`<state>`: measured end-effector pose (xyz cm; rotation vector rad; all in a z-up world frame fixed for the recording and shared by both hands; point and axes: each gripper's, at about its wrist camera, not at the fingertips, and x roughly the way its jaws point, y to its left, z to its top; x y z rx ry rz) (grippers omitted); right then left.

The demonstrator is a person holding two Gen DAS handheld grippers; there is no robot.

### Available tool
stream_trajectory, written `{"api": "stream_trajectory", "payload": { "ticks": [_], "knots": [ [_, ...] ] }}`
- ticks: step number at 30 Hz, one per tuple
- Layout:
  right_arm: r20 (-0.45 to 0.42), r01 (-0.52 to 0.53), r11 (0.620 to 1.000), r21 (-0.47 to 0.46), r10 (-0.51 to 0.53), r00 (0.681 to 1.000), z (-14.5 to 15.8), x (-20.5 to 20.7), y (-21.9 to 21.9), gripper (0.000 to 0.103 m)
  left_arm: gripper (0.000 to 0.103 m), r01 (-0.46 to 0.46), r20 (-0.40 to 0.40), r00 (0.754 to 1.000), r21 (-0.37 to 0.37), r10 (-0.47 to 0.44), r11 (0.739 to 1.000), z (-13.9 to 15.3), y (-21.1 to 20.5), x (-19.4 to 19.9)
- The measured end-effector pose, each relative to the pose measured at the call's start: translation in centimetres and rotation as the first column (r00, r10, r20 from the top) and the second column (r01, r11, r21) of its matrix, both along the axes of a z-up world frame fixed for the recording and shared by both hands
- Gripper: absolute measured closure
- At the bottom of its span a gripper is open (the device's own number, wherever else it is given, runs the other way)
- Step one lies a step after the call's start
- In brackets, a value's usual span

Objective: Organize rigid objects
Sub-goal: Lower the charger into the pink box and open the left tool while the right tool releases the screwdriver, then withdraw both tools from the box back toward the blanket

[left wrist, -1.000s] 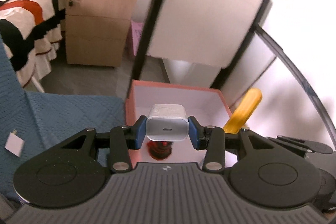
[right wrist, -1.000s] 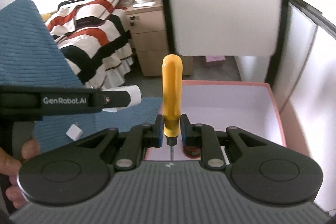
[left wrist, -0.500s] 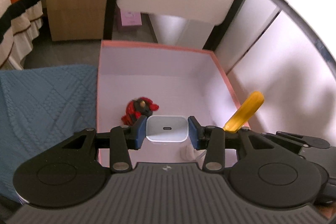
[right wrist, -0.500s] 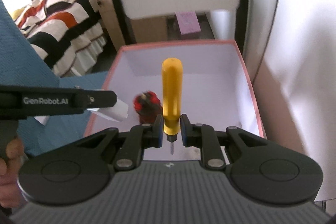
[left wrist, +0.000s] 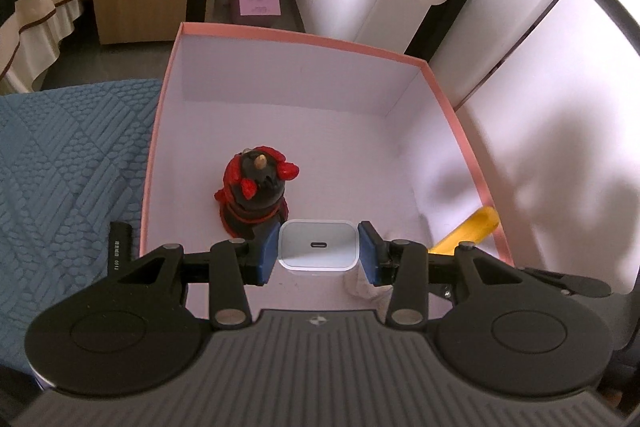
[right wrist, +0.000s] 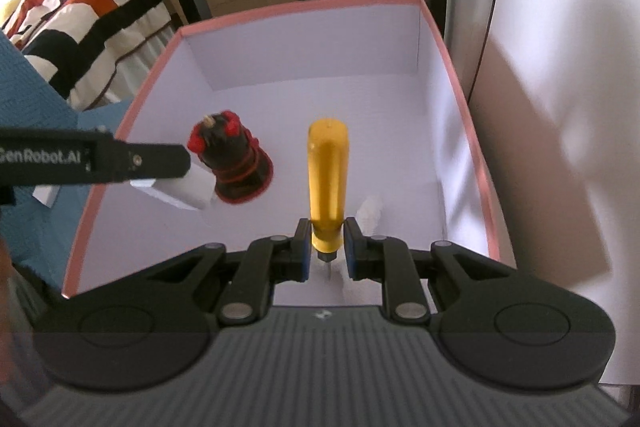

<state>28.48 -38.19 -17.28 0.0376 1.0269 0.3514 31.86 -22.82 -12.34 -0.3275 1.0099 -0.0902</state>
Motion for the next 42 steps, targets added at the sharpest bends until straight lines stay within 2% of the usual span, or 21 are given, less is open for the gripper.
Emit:
{"api": "stream_trajectory", "payload": {
  "ticks": [8,16,25,33,42],
  "knots": [
    [-0.029,0.003,1.000,0.016,-0.003,1.000,-1.3,0.2,-0.3,0.084,0.055,0.001,-0.019,1.000,0.001,-0.001,1.000,-1.0,-0.4,0.6],
    [-0.014,0.020,0.998,0.054,-0.019,1.000,0.3,0.7,-0.4,0.082,0.053,0.017,0.014,1.000,-0.022,-0.017,1.000,0.5,0.2,0.2],
    [0.077,0.050,0.995,0.083,-0.056,0.995,5.1,-0.8,0.4,0.082,0.053,0.017,0.118,0.993,-0.032,-0.013,0.999,5.2,2.1,-2.1],
    [0.180,0.029,0.992,0.122,-0.051,0.982,10.1,-3.4,2.6,0.082,0.053,-0.005,0.230,0.973,-0.028,0.011,1.000,10.5,5.1,-6.1],
    [0.245,-0.002,0.993,0.117,-0.027,0.969,13.4,-7.1,4.8,0.082,0.053,-0.050,0.289,0.956,-0.022,0.054,0.999,14.0,8.9,-10.9]
  ]
}}
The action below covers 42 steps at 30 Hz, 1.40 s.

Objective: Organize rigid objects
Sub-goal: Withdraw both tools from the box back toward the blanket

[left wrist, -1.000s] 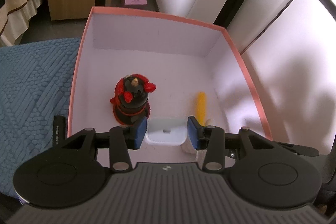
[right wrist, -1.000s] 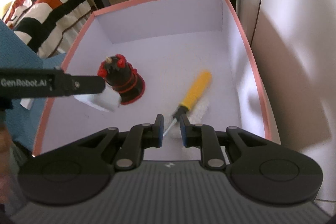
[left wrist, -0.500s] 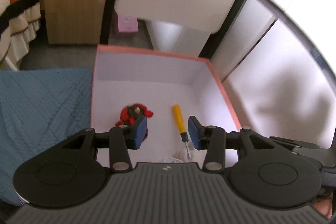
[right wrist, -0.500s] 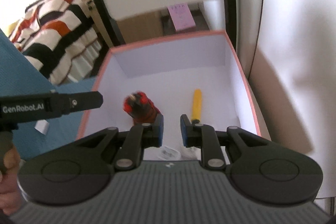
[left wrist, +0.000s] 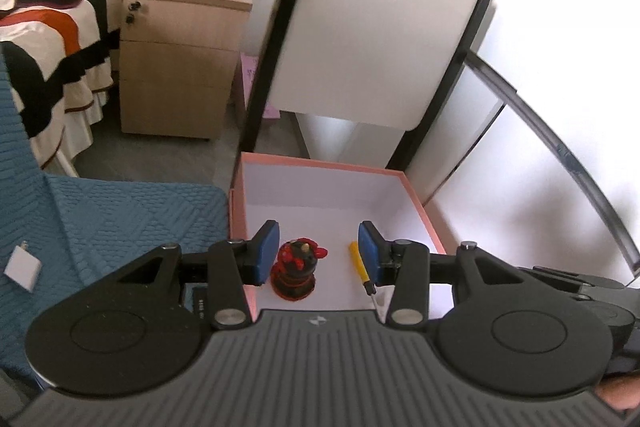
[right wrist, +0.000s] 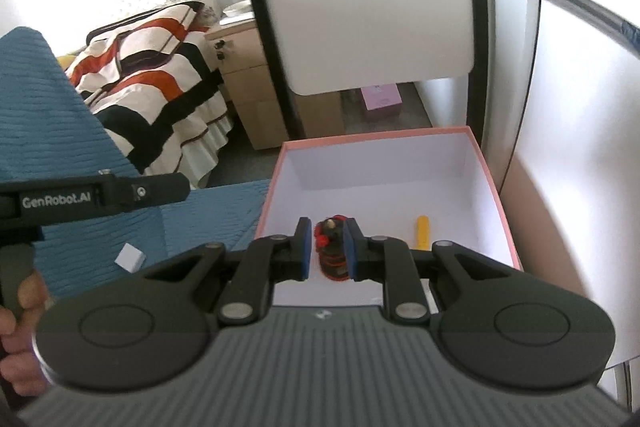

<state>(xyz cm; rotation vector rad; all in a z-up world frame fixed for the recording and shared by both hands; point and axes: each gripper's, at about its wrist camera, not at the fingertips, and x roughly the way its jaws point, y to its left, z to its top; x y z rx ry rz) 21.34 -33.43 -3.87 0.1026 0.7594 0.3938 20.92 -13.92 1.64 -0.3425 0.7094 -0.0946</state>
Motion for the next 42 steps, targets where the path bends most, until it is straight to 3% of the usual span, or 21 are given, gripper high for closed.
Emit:
{"api": "stream_trajectory", "payload": {
  "ticks": [10,18,26,42],
  "knots": [
    [0.031,-0.039,0.999,-0.003,0.039,0.999,1.5,-4.4,3.3,0.082,0.053,-0.029,0.056,0.998,0.025,0.028,0.999,1.8,3.4,-6.2],
    [0.029,-0.071,0.997,-0.017,0.072,0.997,1.0,-7.5,6.1,0.082,0.053,-0.053,0.074,0.996,0.043,0.050,0.998,1.5,6.1,-10.1],
    [0.011,-0.080,0.997,-0.018,0.081,0.997,0.0,-10.4,8.9,0.082,0.053,-0.082,0.057,0.995,0.095,0.076,0.992,-0.5,9.1,-13.4],
    [-0.088,-0.105,0.994,-0.043,0.101,0.991,-4.0,-14.3,14.0,0.082,0.053,-0.121,-0.003,0.993,0.059,0.121,0.991,-5.3,14.8,-17.0]
  ]
}}
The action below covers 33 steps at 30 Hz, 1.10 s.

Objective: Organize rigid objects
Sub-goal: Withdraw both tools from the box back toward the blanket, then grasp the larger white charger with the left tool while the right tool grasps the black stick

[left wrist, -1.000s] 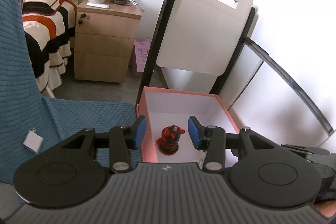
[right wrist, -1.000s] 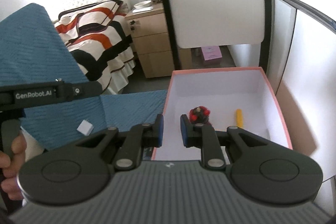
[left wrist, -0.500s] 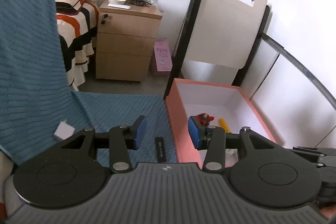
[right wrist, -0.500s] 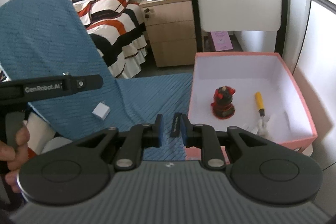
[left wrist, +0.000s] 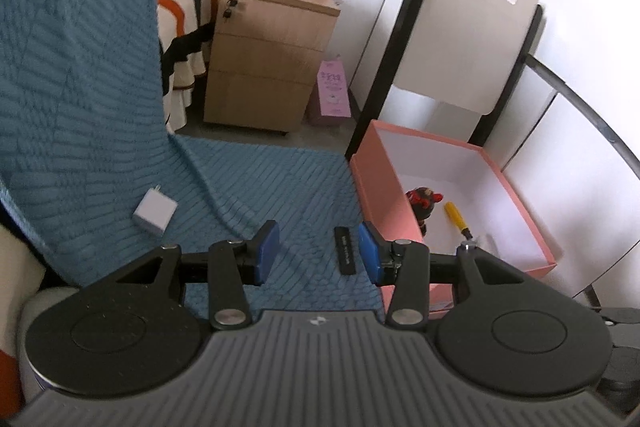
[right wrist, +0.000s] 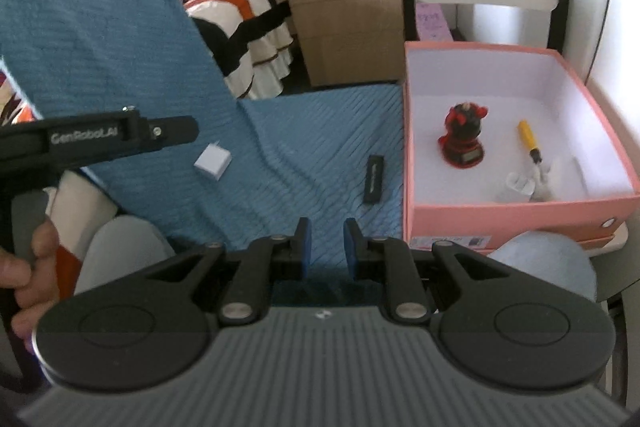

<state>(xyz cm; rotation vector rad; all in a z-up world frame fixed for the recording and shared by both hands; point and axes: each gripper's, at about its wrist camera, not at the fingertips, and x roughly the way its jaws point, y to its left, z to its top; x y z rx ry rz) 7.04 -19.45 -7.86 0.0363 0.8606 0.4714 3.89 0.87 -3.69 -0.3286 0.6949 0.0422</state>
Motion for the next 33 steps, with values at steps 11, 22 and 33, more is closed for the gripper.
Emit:
{"api": "stream_trajectory", "payload": {
  "ticks": [11,22,33],
  "knots": [
    [-0.007,0.002,1.000,-0.027,-0.002,1.000,-2.3,1.8,2.1,0.082,0.038,-0.076,-0.065,0.995,0.038,0.079,0.996,-4.6,3.3,3.6],
    [-0.019,0.026,0.998,-0.055,-0.027,0.999,-7.1,5.7,4.7,0.082,0.035,-0.154,-0.124,0.978,0.124,0.169,0.980,-11.5,6.5,9.6],
    [0.010,0.010,0.992,-0.122,-0.009,1.000,-12.2,9.5,8.4,0.076,0.026,-0.203,-0.213,0.945,0.213,0.248,0.956,-17.6,9.7,14.0]
  ]
}}
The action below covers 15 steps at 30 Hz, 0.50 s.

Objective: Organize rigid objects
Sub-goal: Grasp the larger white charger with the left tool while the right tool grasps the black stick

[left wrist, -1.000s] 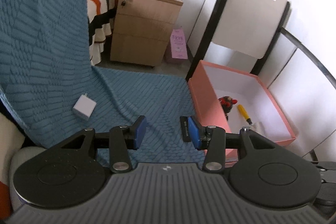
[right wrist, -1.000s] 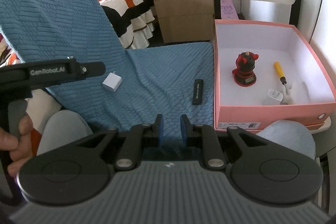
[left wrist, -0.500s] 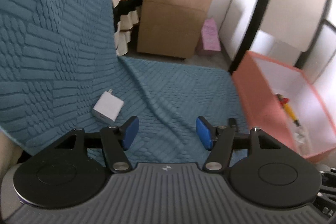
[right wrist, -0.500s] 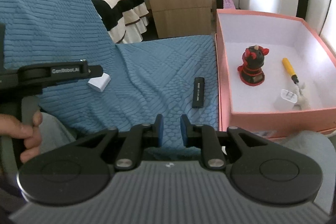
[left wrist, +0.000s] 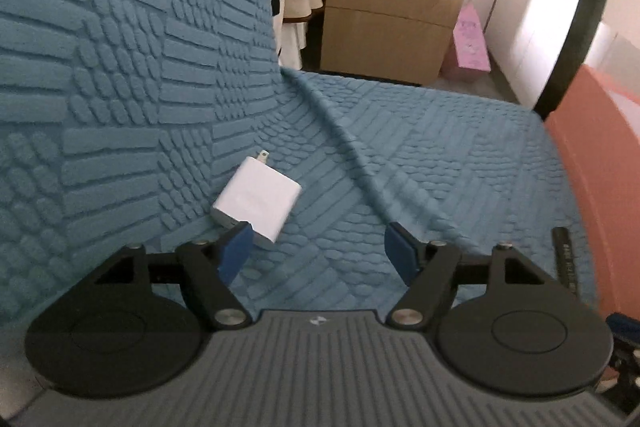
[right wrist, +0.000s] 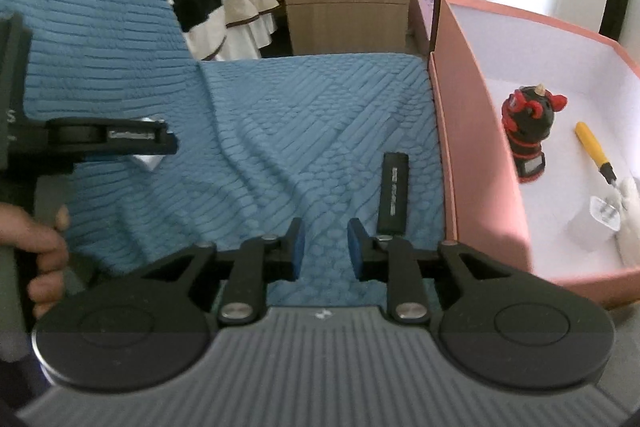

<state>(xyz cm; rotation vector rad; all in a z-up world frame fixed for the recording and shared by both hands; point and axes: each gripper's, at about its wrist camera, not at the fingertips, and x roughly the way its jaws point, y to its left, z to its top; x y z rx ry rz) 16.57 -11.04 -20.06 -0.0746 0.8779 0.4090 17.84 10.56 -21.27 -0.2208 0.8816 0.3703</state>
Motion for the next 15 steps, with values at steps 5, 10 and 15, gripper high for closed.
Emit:
{"api": "stream_trajectory", "payload": {
  "ticks": [5,10,15],
  "knots": [
    [0.044,0.043,0.998,-0.051,-0.041,0.998,-2.1,1.5,1.2,0.061,0.026,-0.008,-0.028,1.000,0.092,0.011,0.996,-1.2,0.5,1.4],
    [0.075,0.092,0.993,-0.077,-0.087,0.993,-3.4,2.7,1.6,0.055,0.026,0.033,-0.063,0.998,0.202,-0.020,0.979,-2.2,0.1,3.0],
    [0.100,0.156,0.981,-0.117,-0.144,0.985,-4.5,3.9,1.9,0.058,0.026,0.051,-0.076,0.997,0.256,-0.033,0.965,-3.2,0.5,4.1]
  ]
}}
